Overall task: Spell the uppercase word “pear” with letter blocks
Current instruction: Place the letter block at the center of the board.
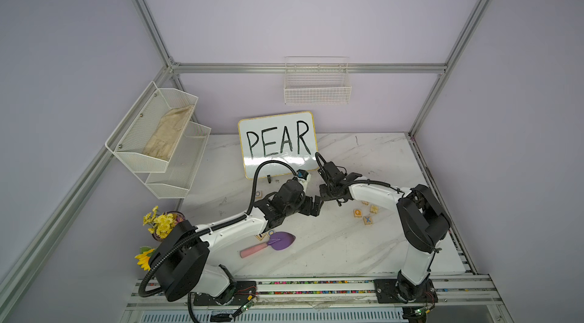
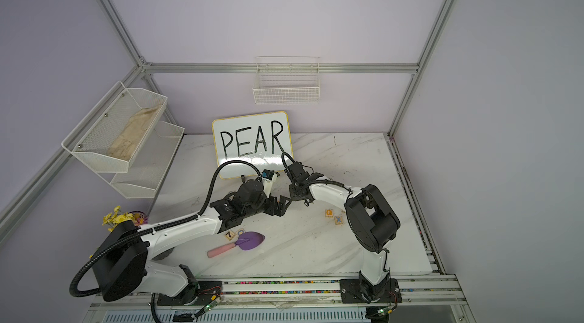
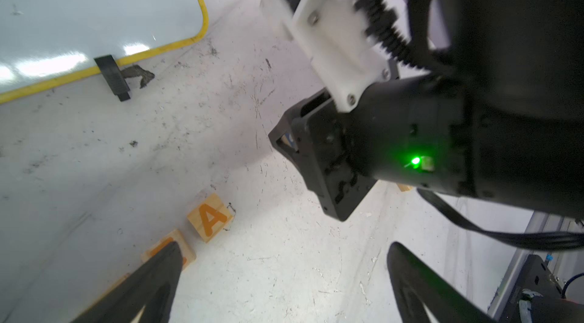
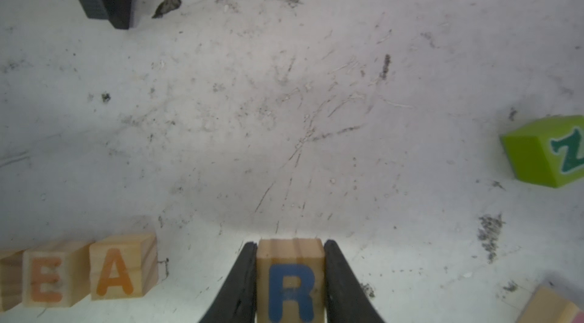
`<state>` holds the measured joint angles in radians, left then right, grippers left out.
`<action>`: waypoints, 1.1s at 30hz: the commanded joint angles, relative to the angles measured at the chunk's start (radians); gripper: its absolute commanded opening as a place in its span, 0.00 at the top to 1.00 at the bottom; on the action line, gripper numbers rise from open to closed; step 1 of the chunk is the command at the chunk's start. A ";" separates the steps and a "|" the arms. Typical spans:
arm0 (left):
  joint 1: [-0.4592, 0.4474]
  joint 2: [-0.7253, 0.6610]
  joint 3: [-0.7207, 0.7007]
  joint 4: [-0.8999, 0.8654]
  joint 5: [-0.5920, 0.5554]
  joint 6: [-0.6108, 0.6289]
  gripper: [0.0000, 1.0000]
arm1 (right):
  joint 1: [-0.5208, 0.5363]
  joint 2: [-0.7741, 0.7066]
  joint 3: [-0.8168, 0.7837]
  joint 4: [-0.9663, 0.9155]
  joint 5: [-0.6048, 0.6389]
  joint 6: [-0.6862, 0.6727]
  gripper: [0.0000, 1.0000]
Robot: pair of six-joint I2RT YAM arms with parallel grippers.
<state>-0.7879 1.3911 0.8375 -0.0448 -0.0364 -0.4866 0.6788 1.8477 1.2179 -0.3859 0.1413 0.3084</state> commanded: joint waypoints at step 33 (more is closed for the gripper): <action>-0.003 -0.163 -0.111 -0.095 -0.184 -0.093 0.00 | 0.110 0.129 0.109 -0.036 -0.046 -0.023 0.67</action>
<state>-0.7879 1.2491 0.7673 -0.1562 -0.2031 -0.5606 0.7818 1.9636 1.3071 -0.4023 0.0887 0.2829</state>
